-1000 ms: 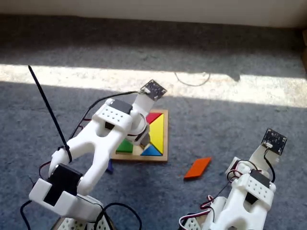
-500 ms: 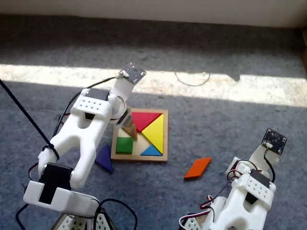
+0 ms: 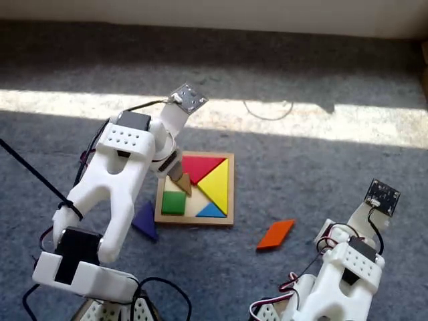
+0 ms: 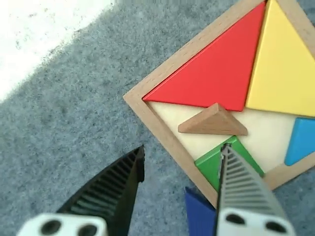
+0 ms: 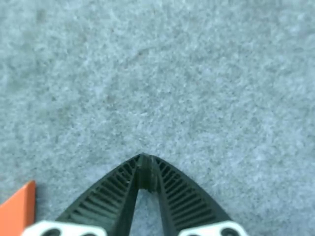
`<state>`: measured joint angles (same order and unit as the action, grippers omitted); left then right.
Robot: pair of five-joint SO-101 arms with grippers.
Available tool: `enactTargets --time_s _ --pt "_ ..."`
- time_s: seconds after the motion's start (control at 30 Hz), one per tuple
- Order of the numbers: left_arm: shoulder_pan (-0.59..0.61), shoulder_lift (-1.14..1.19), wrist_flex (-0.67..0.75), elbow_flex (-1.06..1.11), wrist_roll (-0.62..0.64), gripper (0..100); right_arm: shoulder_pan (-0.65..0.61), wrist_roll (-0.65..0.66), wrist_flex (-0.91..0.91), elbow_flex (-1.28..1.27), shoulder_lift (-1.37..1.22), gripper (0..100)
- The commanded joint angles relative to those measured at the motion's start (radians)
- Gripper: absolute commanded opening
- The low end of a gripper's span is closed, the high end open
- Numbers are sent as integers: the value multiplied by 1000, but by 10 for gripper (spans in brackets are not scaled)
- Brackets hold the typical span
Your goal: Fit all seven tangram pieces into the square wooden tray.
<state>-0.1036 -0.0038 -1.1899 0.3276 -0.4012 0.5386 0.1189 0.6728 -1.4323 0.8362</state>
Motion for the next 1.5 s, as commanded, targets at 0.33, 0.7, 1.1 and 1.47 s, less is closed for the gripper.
enactTargets --time_s 0.33,0.7,1.1,1.47 --pt "-16 -18 -72 27 -43 245 -8 3 -18 50 13 5" --pt "-58 -7 -83 154 -210 245 -8 3 -18 50 13 5" --pt "-131 -16 123 266 -110 245 -8 3 -18 50 13 5" --pt "-154 -18 92 168 -51 245 -8 3 -18 50 13 5"
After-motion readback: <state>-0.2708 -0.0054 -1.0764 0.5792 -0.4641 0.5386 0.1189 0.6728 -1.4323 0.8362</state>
